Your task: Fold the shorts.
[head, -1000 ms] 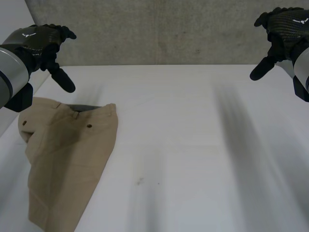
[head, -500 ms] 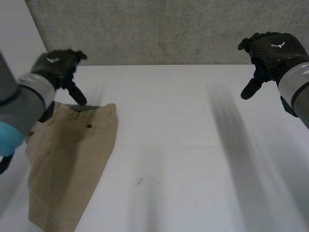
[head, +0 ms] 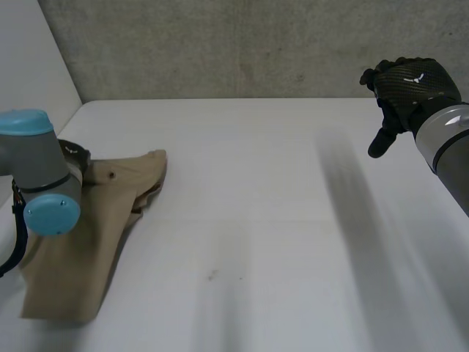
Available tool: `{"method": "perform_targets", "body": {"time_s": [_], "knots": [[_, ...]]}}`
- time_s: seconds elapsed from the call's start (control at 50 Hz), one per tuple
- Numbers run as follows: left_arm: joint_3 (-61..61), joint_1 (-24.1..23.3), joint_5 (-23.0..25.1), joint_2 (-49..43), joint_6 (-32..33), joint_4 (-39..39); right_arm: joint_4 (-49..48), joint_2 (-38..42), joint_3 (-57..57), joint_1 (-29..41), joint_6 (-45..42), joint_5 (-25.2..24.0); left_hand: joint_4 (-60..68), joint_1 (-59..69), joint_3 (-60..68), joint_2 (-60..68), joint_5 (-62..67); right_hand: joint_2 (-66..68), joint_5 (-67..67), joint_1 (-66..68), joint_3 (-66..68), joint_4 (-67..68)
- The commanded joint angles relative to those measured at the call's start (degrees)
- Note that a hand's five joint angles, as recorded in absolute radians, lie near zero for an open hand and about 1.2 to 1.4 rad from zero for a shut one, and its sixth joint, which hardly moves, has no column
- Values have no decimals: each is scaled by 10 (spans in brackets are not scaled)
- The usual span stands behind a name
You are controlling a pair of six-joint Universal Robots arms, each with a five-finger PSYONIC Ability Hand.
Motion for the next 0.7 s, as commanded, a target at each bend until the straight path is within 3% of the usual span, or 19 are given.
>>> {"method": "perform_targets", "body": {"time_s": [0.02, 0.14, 0.16, 0.22, 0.32, 0.4, 0.48, 0.54, 0.56, 0.7], "knots": [[-1, -66, 8, 40, -42, 52, -2, -1, -5, -2, -1, 0, 165, 182, 171, 165, 197, -28, -40, -16, -21, -32], [-20, -183, 15, 87, -159, 74, -3, -4, -10, -8, -7, 1, 165, 182, 171, 165, 197, -28, -40, -16, -21, -32], [-25, -220, 27, 100, -188, 75, -3, -7, -10, -8, -10, 1, 165, 182, 171, 165, 197, -28, -40, -16, -21, -32], [-37, -272, 63, 113, -222, 75, -3, -10, -13, -8, -10, 1, 165, 182, 171, 165, 197, -28, -40, -16, -21, -32], [-84, -361, 178, 118, -237, 76, -9, -27, -19, -18, -10, 0, 165, 182, 171, 165, 197, -28, -40, -16, -21, -32], [-100, -385, 217, 113, -237, 78, -15, -36, -19, -33, -9, -2, 165, 182, 171, 165, 197, -28, -40, -16, -21, -32], [-108, -382, 223, 111, -238, 75, -16, -38, -19, -36, -9, -4, 165, 182, 171, 165, 197, -28, -40, -16, -21, -32], [-125, -369, 225, 114, -237, 69, -16, -37, -18, -36, -9, -4, -203, -187, -197, -204, -172, -28, -40, -16, -21, -32], [-140, -359, 225, 119, -236, 69, -16, -37, -18, -35, -9, -4, -409, -393, -403, -410, -378, -28, -40, -16, -21, -32], [-195, -343, 224, 216, -229, 74, -15, -27, -12, -30, -14, -13, -522, -506, -517, -523, -491, -28, -40, -16, -21, -32]]}}
